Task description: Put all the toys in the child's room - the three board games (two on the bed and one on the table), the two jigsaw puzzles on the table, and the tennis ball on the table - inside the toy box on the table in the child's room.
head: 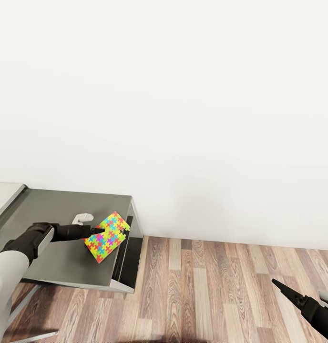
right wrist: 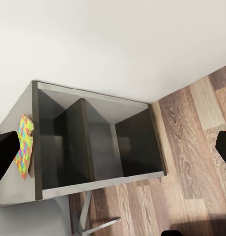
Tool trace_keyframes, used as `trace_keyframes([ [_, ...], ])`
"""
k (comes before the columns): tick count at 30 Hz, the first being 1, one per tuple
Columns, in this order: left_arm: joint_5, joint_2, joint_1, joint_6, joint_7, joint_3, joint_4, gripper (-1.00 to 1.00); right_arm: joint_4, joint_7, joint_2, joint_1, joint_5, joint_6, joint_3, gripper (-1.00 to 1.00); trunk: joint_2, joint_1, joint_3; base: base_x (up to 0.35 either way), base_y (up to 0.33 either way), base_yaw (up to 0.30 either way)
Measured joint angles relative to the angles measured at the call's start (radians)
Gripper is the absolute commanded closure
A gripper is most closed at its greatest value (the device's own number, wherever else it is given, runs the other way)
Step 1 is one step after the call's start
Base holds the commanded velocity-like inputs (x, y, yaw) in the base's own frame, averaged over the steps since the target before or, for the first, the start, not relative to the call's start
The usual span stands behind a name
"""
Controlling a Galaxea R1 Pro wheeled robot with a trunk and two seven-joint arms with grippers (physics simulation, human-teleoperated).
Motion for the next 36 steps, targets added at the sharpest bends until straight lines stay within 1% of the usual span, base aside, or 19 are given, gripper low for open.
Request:
trace_keyframes([
  [10, 0.004, 0.0, -0.001, -0.001, -0.011, 0.002, 0.001, -1.0, 0.0, 0.001, 0.0, 0.0, 0.0, 0.0, 0.0, -1.0, 0.0, 0.0, -0.003, 0.0, 0.0, 0.0],
  [14, 0.001, 0.0, 0.0, -0.001, -0.068, 0.0, 0.001, -1.0, 0.0, 0.001, 0.0, 0.0, 0.0, 0.0, 0.0, -1.0, 0.0, 0.0, -0.003, 0.0, 0.0, 0.0],
  [18, -0.001, 0.0, 0.0, 0.0, -0.092, 0.0, 0.001, -1.0, 0.0, 0.001, 0.0, 0.0, 0.0, 0.0, 0.0, -1.0, 0.0, 0.0, -0.003, 0.0, 0.0, 0.0],
  [29, -0.001, 0.002, 0.0, -0.002, -0.094, -0.001, 0.0, -1.0, 0.0, 0.001, 0.0, 0.0, 0.0, 0.0, 0.0, -1.0, 0.0, 0.0, -0.003, 0.0, 0.0, 0.0],
  [31, 0.001, 0.007, 0.0, -0.003, -0.096, 0.005, -0.002, -1.0, 0.0, 0.001, 0.0, 0.0, 0.0, 0.0, 0.0, -1.0, 0.0, 0.0, -0.003, 0.0, 0.0, 0.0],
  [33, 0.005, 0.02, 0.0, -0.003, -0.099, 0.012, -0.006, -1.0, 0.0, 0.001, 0.001, 0.0, 0.0, -0.001, 0.0, -1.0, 0.0, 0.0, -0.003, 0.0, 0.0, 0.0],
  [35, 0.007, 0.035, -0.001, -0.002, -0.101, 0.018, -0.013, -1.0, 0.0, 0.001, 0.001, 0.0, 0.0, -0.001, 0.0, -1.0, 0.0, 0.0, -0.003, 0.0, 0.0, 0.0],
  [36, 0.01, 0.053, -0.001, 0.001, -0.103, 0.028, -0.027, -1.0, 0.0, 0.001, 0.001, -0.001, 0.0, -0.001, 0.0, -1.0, 0.0, 0.0, -0.003, 0.0, 0.0, 0.0],
])
